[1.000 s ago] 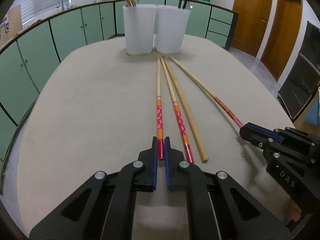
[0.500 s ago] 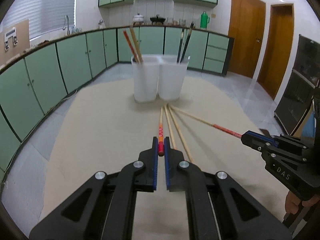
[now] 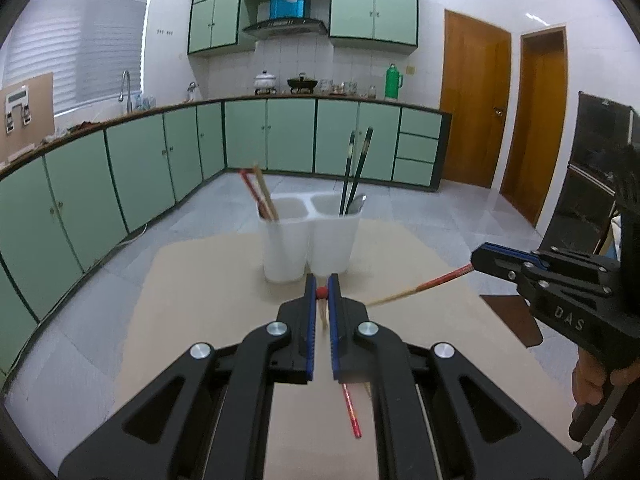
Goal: Organize utensils
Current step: 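Lift both red chopsticks and carry them over the white holder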
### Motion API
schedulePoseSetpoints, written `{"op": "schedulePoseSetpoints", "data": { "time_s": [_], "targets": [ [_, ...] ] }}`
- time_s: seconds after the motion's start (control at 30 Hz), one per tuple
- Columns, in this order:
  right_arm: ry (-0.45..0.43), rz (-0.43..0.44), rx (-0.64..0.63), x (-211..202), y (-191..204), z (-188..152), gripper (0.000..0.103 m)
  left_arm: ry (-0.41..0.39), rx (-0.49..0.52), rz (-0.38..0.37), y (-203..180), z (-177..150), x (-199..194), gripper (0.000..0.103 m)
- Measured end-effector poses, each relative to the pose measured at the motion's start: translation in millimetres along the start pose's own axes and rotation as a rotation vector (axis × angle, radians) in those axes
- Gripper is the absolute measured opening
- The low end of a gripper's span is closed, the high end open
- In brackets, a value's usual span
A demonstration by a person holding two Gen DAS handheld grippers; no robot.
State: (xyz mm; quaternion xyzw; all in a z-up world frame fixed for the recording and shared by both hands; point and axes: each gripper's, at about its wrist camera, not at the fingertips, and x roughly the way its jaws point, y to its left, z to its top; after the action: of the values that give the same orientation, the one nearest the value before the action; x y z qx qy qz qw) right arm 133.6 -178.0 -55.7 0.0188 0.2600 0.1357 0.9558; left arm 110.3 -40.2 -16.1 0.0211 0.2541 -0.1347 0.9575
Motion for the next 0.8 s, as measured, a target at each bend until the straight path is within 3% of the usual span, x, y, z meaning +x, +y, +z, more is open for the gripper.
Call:
{"op": "schedulePoseSetpoints", "data": {
  "time_s": [0.5,0.8],
  "targets": [
    [-0.066,0.007,-0.061,-5,1,61,0.006,-0.093,0.053,-0.028,-7,42,-15,0.005],
    [-0.173,-0.004,-0.073,-16,-4,115,0.006,-0.197,0.049,-0.018,-6,88,-18,0.004]
  ]
}}
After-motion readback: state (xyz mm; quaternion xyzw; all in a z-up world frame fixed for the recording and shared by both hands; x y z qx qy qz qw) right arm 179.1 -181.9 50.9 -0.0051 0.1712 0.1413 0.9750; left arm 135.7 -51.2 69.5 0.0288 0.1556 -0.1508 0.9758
